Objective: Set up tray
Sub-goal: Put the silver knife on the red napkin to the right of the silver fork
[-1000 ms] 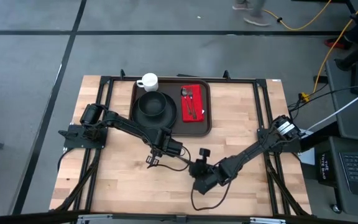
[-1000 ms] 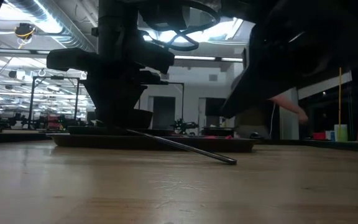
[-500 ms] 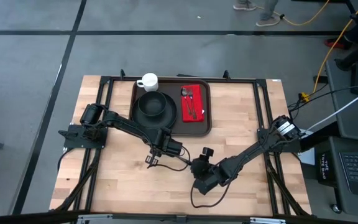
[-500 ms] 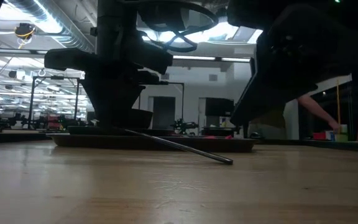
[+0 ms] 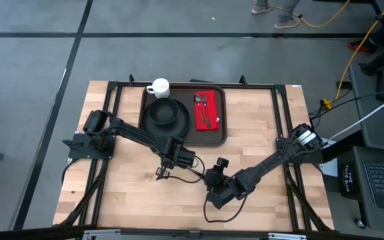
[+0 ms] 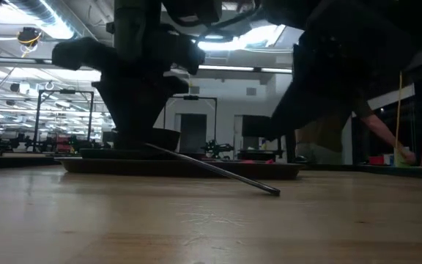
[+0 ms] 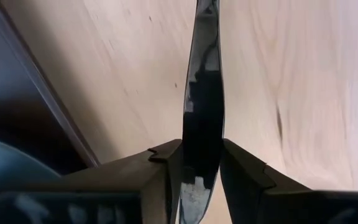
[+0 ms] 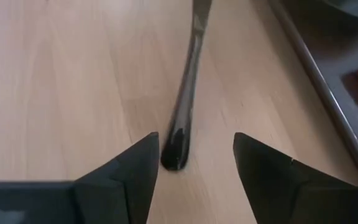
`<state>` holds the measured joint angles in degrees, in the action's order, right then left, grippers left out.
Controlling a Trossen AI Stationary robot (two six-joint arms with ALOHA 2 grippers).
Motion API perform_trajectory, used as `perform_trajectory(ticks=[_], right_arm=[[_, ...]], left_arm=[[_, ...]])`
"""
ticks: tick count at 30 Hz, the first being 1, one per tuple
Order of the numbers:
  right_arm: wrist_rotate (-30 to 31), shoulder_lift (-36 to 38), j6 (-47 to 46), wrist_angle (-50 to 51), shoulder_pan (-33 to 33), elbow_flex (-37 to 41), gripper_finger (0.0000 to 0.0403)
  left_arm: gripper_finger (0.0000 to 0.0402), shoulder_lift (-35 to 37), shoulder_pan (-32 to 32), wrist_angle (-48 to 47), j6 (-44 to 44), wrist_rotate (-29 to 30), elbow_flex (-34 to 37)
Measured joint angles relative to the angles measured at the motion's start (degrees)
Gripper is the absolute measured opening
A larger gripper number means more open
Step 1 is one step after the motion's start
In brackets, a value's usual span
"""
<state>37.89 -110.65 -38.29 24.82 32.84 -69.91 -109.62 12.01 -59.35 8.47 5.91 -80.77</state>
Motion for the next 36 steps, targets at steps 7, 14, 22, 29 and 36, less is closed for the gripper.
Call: perform_trajectory(ticks=[7, 14, 22, 29, 36], right_arm=[[0.11, -0.48, 1.23, -3.12, -0.40, -0.02, 0.0211], [1.53, -2.55, 3.62, -6.86, -0.95, -0.04, 0.0210], [1.48, -4.54, 9.98, -12.23, -3.71, -0.04, 0.0210], [-1.55, -4.70, 10.34, -13.97, -5.82, -0.04, 0.0210], [-3.92, -4.72, 10.57, -15.58, -7.27, -0.04, 0.0210]], left_arm=[[0.0086, 1.55, 0.07, 1.62, -0.20, 0.28, 0.00], [0.0086, 1.73, 0.33, 2.30, -0.28, 0.37, 0.02], [0.0086, 1.73, 0.35, 2.38, -1.11, 0.42, 0.02], [0.0086, 1.73, 0.37, 2.38, -1.15, 0.44, 0.02], [0.0086, 1.73, 0.37, 2.38, -0.83, 0.52, 0.04]])
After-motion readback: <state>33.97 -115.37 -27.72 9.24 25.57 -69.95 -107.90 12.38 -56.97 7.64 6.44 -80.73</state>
